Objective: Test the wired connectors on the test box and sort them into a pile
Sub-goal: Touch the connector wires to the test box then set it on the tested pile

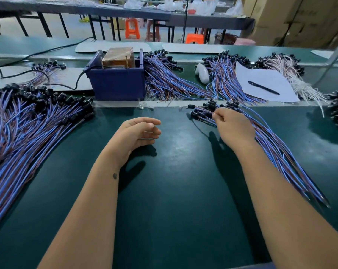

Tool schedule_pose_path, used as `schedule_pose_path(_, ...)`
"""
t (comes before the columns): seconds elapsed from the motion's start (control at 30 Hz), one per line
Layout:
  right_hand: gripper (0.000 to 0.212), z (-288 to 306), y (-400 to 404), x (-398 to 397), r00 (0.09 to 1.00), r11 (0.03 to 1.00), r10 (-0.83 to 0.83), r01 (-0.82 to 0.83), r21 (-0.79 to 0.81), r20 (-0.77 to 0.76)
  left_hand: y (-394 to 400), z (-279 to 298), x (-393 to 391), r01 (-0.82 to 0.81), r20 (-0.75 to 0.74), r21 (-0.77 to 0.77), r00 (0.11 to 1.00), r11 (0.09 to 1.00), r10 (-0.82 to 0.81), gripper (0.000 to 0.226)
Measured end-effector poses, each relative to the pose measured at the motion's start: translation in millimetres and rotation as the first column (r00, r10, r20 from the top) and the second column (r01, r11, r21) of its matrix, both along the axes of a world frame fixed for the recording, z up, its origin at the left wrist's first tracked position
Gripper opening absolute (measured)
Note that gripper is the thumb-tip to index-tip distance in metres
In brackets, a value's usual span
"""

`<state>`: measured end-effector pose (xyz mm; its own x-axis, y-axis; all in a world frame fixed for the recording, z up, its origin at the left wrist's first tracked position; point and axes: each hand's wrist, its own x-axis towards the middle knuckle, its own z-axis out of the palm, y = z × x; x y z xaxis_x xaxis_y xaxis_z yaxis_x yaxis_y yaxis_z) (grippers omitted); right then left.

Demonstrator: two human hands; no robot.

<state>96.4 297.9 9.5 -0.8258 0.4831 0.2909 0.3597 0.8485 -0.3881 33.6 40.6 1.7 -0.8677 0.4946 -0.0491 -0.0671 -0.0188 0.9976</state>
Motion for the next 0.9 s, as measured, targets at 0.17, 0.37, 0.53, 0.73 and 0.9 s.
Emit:
schedule_pose_path(0.17, 0.031, 1.8, -5.8, -1.0, 0.939, 0.933, -0.284, 0.224, 0.281, 0.193, 3.4, -1.1, 1.7, -0.024, -0.006, -0.007, 1.000, 1.000, 0.023, 0.024)
schedule_pose_path(0.37, 0.043, -0.1, -100.9, -28.1, 0.998, 0.983, -0.045, 0.039, 0.180, 0.032, 9.7, -3.4, 2.5, -0.172, -0.067, -0.083, 0.984, 0.982, 0.167, 0.025)
schedule_pose_path(0.53, 0.032, -9.7, -171.3, -48.5, 0.957, 0.929, 0.291, -0.285, -0.236, -0.012, -20.7, -11.0, -6.1, -0.824, -0.709, -0.349, 0.544, 0.446, 0.450, 0.020)
schedule_pose_path(0.73, 0.021, -26.2, -174.7, -48.6, 0.933, 0.892, 0.357, -0.357, -0.275, -0.053, -66.1, -9.4, -17.8, -0.691, -0.521, -0.685, 0.685, 0.228, 0.509, 0.053)
schedule_pose_path(0.9, 0.018, -29.0, -167.9, -45.7, 0.914, 0.817, 0.387, -0.402, -0.413, -0.123, -60.2, -9.9, -22.3, -0.670, -0.515, -0.714, 0.698, 0.202, 0.498, 0.053)
